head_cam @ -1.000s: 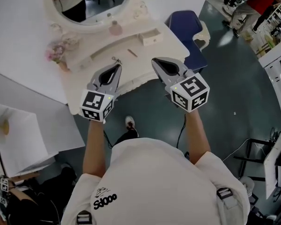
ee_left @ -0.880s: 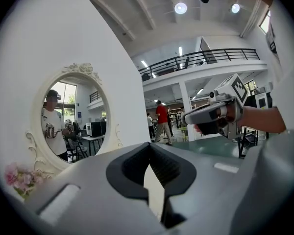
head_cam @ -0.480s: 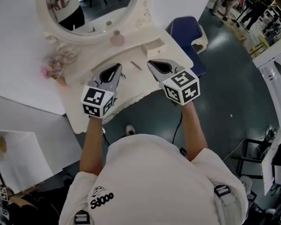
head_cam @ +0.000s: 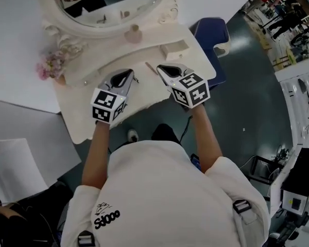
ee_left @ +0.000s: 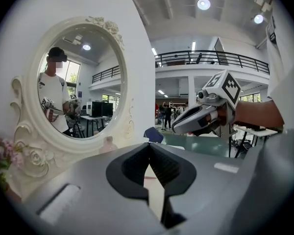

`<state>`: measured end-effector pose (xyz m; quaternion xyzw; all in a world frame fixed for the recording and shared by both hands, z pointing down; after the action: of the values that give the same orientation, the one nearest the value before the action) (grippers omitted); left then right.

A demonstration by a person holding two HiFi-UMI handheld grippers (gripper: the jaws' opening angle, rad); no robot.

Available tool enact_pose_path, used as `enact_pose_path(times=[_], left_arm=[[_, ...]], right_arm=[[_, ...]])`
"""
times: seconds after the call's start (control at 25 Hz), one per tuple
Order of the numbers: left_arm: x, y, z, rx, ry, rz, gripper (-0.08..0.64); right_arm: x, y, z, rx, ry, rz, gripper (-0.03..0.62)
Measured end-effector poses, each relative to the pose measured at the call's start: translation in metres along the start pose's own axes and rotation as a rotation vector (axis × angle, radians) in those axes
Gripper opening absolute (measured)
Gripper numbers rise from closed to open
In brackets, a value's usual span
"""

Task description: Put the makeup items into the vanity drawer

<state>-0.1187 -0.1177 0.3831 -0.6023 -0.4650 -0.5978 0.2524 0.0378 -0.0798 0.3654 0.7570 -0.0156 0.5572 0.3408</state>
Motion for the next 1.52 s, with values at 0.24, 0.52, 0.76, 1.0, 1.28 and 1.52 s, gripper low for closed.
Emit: enact_pose_path(times=[0.24, 0.52, 0.76, 1.0, 1.28, 1.52], left_arm=[[0.027, 0.029, -0.029, -0.094, -0.091, -0.039, 0.025], [0.061, 0.059, -0.045, -0.215, -0.229, -0.120, 0.031], [0.087, 0.082, -0.044, -0.283, -0.304, -0.186, 0.031], [0.105, 0.095, -0.034, -0.369, -0.345, -0.219, 0.030], [0.114, 0.101, -0.018, -0.443, -0.360, -0.215, 0.028], [0.115, 0.101, -0.009, -0.489, -0.354, -0.180, 0.025]], right_arm=[[0.040, 0.057, 0.024, -0.129, -0.028, -0.157, 0.060], [0.091, 0.108, 0.061, -0.226, -0.045, -0.320, 0.100], [0.140, 0.150, 0.075, -0.300, -0.014, -0.393, 0.141], [0.184, 0.172, 0.086, -0.297, -0.020, -0.437, 0.153], [0.209, 0.185, 0.081, -0.352, -0.055, -0.420, 0.102], [0.213, 0.186, 0.084, -0.370, -0.112, -0.389, 0.043]])
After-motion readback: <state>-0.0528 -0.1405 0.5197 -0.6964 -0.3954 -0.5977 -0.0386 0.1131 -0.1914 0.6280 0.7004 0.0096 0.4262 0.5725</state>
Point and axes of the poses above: the fingertips, and each gripper's own axes: y forward along the fingers, z to its right, x out of its underside, the point moved 6 cm from there along -y, backward along the fingers, and after that the axes turned 10 degrees about -y, right-handed, at the moved point
